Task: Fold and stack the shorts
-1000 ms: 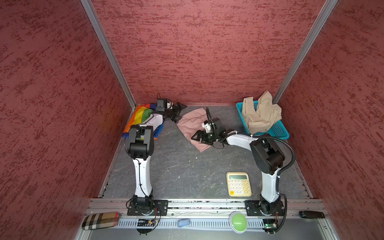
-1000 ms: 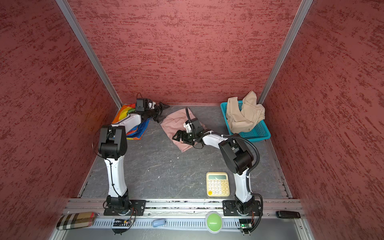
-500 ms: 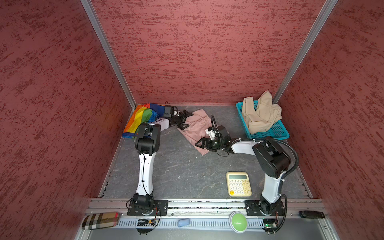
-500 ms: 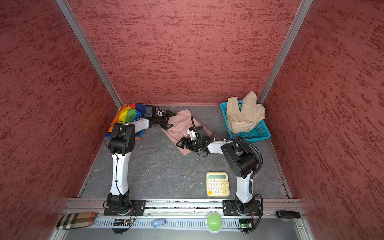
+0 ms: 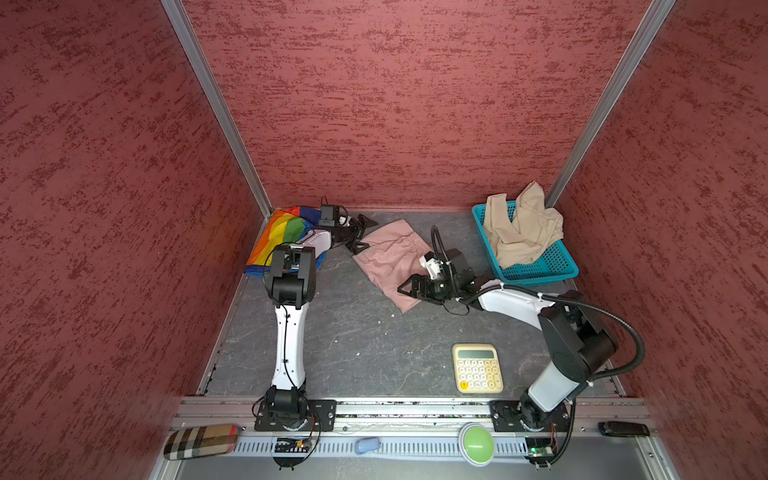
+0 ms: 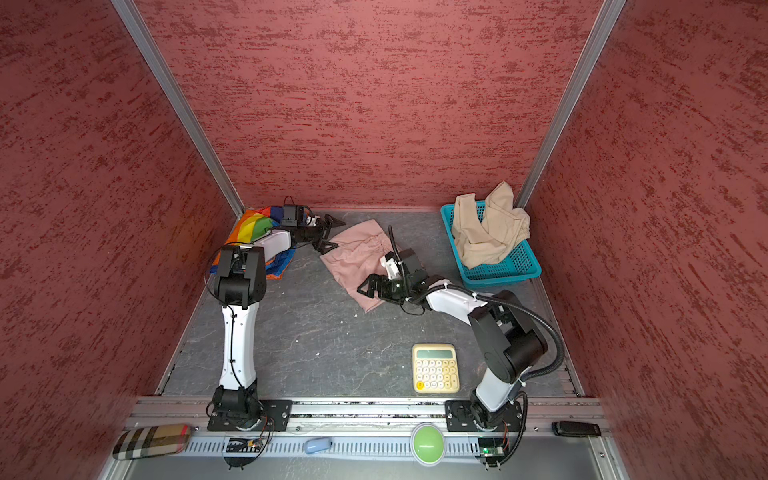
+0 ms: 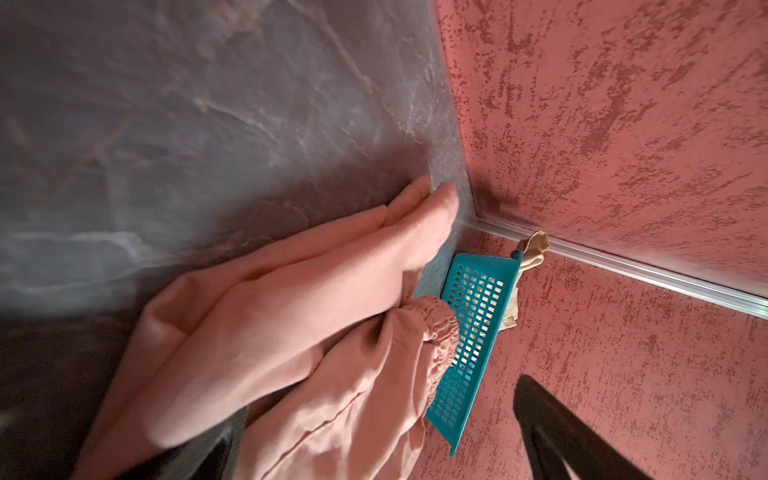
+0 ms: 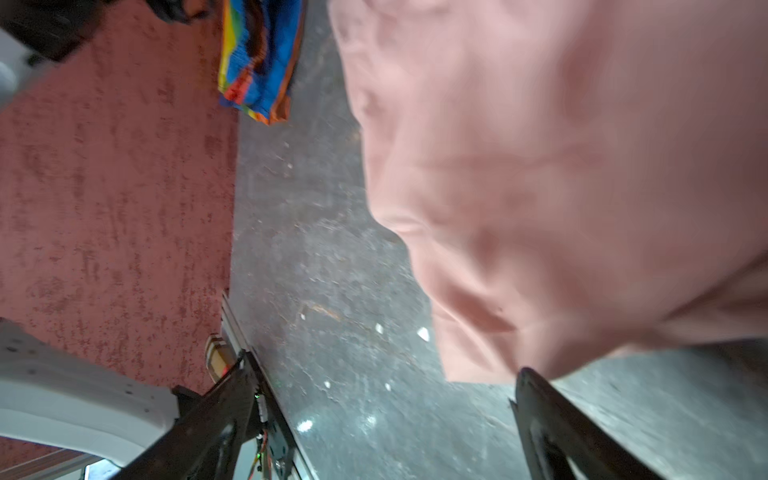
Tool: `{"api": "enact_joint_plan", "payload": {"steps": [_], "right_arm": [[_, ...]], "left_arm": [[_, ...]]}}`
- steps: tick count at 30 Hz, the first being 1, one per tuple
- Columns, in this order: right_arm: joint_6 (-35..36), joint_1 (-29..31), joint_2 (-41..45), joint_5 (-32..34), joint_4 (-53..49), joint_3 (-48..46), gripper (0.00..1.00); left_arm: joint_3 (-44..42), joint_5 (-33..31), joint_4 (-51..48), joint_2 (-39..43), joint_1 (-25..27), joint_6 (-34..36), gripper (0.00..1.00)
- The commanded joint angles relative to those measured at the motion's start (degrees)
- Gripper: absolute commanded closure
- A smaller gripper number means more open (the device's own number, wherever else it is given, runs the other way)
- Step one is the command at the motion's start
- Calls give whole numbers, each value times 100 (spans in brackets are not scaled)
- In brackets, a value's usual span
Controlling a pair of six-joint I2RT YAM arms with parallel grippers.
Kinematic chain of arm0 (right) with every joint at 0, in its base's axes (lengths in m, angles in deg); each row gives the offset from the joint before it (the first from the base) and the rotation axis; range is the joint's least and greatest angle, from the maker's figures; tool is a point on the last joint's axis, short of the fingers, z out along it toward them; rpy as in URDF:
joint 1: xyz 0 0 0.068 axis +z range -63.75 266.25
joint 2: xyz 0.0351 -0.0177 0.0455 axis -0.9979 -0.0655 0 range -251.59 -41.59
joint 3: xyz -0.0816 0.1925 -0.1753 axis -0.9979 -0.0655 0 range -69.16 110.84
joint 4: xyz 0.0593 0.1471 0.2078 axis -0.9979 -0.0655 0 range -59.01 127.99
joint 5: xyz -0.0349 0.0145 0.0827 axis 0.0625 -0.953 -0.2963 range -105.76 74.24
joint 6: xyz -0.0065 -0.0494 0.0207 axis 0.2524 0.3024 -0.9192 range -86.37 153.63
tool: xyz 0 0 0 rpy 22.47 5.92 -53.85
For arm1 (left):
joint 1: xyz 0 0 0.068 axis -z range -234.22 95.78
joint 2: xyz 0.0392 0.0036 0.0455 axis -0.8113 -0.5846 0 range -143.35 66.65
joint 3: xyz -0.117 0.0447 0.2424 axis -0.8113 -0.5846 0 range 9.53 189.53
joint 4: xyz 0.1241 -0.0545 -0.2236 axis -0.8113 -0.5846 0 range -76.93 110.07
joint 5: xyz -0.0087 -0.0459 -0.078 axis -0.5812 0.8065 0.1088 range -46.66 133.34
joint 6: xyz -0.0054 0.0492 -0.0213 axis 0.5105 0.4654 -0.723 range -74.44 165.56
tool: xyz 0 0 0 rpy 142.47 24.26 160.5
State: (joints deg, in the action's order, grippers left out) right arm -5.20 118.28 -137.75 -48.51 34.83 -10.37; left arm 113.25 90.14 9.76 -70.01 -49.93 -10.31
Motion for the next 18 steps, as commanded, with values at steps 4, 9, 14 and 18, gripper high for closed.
{"api": "enact_joint_plan", "payload": {"steps": [4, 9, 14, 18], "right_arm": [[-114, 144, -448, -204, 117, 844, 1], [-317, 476, -1108, -544, 939, 816, 1], [-412, 576, -1573, -651, 1226, 716, 1], [-474, 576, -1586, -666, 1470, 205, 1]], "left_arm": [[-823, 198, 887, 1099, 27, -757, 1], [-1774, 554, 1863, 1168, 49, -1386, 1], [-2124, 580, 1978, 1012, 137, -1279, 0], [-2122, 519, 1910, 656, 11, -1133, 1]]}}
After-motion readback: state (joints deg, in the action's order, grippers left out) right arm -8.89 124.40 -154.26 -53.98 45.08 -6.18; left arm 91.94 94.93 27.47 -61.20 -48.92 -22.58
